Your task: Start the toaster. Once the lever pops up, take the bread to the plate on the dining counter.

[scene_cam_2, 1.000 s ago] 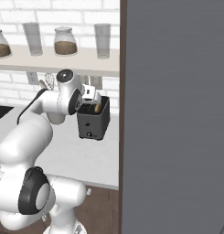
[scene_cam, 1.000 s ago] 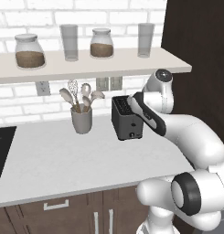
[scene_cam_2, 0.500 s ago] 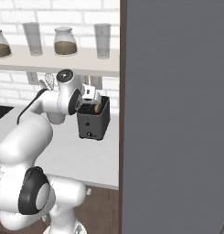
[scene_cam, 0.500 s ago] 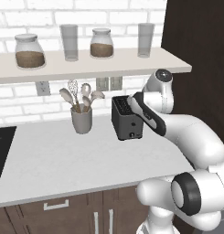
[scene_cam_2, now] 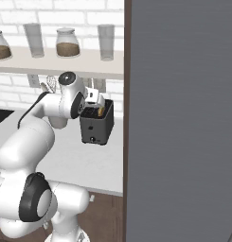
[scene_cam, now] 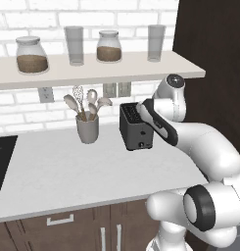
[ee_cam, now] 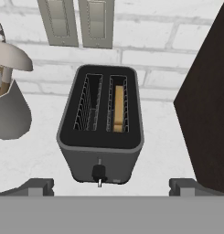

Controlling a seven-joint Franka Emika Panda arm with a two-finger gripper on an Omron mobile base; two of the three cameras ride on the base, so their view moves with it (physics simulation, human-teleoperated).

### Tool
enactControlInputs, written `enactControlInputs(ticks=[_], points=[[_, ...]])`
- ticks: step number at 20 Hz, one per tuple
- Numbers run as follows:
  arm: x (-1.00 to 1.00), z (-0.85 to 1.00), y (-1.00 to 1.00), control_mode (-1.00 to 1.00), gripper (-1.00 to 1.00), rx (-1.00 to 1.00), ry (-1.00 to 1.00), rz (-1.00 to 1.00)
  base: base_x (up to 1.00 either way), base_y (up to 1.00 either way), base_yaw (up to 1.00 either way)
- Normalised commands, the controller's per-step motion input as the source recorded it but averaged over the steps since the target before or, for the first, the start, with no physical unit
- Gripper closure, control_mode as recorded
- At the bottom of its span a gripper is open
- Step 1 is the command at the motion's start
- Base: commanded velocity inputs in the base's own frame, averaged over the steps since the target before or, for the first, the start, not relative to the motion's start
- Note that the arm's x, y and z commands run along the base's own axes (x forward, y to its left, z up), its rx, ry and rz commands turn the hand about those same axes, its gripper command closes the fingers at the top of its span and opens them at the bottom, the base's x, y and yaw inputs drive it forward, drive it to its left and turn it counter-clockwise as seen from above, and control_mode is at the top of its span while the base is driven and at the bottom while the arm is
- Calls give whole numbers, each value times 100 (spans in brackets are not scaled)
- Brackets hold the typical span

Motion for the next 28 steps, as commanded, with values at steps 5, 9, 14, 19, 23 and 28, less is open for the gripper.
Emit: enactControlInputs(ticks=[5, 9, 14, 19, 23, 28], points=[[0, 0, 0, -100, -100, 0, 0, 0, 0, 0, 0], [0, 0, 0, -100, -100, 0, 0, 0, 0, 0, 0], [0, 0, 0, -100, -100, 0, 0, 0, 0, 0, 0], [0, 0, 0, -100, -100, 0, 0, 0, 0, 0, 0], [0, 0, 0, -100, -100, 0, 0, 0, 0, 0, 0], [0, 0, 0, -100, -100, 0, 0, 0, 0, 0, 0]])
